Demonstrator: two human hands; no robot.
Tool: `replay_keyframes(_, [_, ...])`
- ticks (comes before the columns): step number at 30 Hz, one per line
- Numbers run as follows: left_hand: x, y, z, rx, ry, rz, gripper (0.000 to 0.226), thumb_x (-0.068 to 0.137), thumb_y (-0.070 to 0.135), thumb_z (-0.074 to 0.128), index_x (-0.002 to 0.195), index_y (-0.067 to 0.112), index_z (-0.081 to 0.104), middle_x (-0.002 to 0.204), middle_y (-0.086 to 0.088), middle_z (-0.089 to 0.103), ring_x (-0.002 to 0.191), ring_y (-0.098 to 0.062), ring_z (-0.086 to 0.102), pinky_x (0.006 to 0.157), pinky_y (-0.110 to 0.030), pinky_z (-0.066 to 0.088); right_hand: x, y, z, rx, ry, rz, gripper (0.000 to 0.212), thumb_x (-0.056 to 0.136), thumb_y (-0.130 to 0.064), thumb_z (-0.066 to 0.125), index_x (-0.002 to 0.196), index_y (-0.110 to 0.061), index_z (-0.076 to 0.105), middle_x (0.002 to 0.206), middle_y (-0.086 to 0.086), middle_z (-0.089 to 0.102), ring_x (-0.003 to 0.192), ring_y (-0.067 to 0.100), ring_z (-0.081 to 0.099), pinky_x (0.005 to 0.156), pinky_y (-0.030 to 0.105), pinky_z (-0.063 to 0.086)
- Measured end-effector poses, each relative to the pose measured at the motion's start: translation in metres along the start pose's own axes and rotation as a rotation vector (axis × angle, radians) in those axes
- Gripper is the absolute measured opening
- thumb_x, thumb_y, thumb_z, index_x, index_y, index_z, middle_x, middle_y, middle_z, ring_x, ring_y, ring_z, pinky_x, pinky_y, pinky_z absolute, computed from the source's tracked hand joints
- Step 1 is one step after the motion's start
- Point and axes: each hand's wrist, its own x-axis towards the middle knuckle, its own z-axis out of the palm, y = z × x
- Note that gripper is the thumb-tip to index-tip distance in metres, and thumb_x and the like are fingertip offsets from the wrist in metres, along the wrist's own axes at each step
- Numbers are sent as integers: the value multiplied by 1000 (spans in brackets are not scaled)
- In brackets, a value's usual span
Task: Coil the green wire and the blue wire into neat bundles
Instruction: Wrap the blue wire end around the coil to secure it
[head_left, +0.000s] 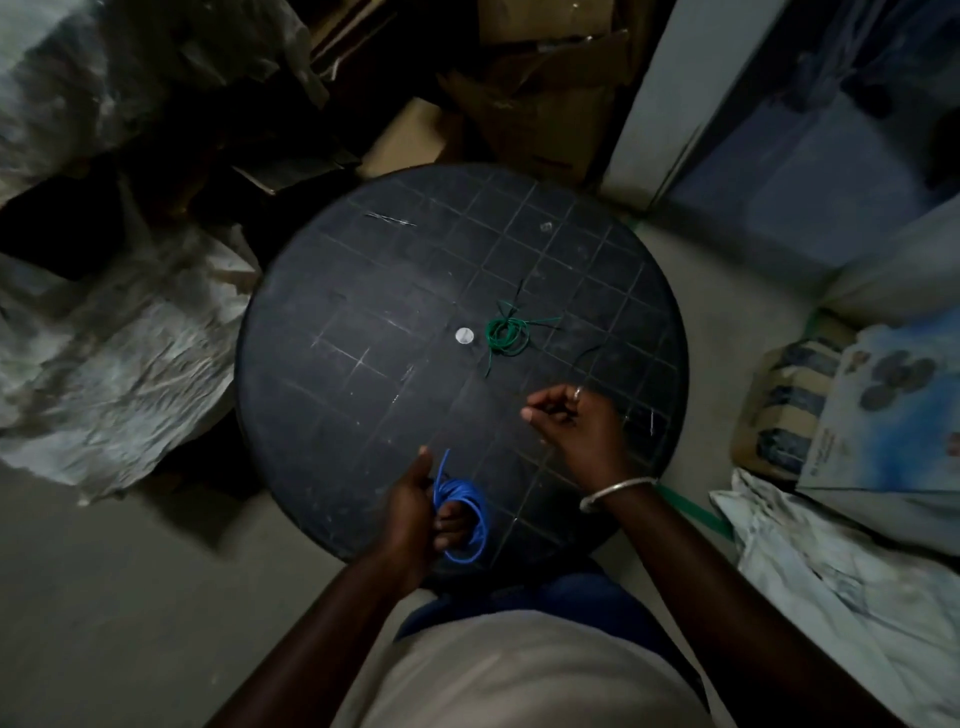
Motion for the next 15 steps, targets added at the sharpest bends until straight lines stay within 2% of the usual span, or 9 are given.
replay_keyframes(3, [-5, 1, 14, 186, 99, 56, 59, 92, 41, 35, 43, 8, 40, 32, -6, 30, 25, -15, 26, 30, -16, 17, 48, 51, -22, -82, 66, 121, 12, 82, -4, 78, 91, -7, 70, 78, 2, 69, 67, 5, 63, 65, 20, 52])
replay_keyframes(5, [-13, 0, 30, 355, 184, 139, 55, 99, 26, 33, 49, 4, 43, 33, -8, 36, 27, -15, 35, 31, -16, 27, 83, 78, -35, -103, 111, 240, 11, 83, -5, 76, 82, -13, 69, 76, 3, 68, 68, 14, 63, 66, 27, 53])
replay_keyframes(7, [-18, -1, 43, 416, 255, 182, 53, 101, 21, 33, 53, 5, 49, 37, -10, 43, 32, -16, 44, 36, -16, 33, 121, 107, -46, -126, 158, 327, 20, 83, -4, 76, 72, -18, 66, 71, 4, 67, 65, 19, 62, 65, 28, 53])
replay_keyframes(9, [-22, -2, 55, 429, 236, 180, 61, 102, 28, 36, 46, 10, 52, 40, -11, 46, 36, -18, 45, 40, -19, 33, 154, 131, -52, -175, 184, 388, 27, 81, -6, 79, 65, -20, 63, 65, 6, 66, 58, 22, 62, 60, 30, 56])
replay_keyframes(11, [-25, -7, 67, 423, 193, 158, 65, 102, 37, 37, 43, 11, 50, 39, -11, 43, 34, -16, 40, 39, -21, 31, 184, 155, -54, -252, 186, 397, 32, 78, -8, 81, 59, -20, 59, 68, 10, 66, 66, 25, 65, 68, 37, 57])
replay_keyframes(13, [-26, -14, 81, 335, 162, 132, 65, 97, 46, 37, 45, 9, 49, 41, -11, 41, 33, -15, 39, 39, -20, 32, 203, 172, -53, -302, 172, 398, 38, 76, -8, 83, 57, -20, 53, 70, 11, 64, 70, 23, 63, 72, 38, 55])
replay_keyframes(15, [-26, -22, 94, 231, 152, 73, 65, 93, 54, 33, 49, 12, 56, 41, -8, 47, 34, -15, 45, 38, -21, 36, 214, 178, -51, -371, 146, 400, 38, 75, -14, 85, 58, -20, 52, 66, 8, 63, 69, 22, 62, 74, 40, 56])
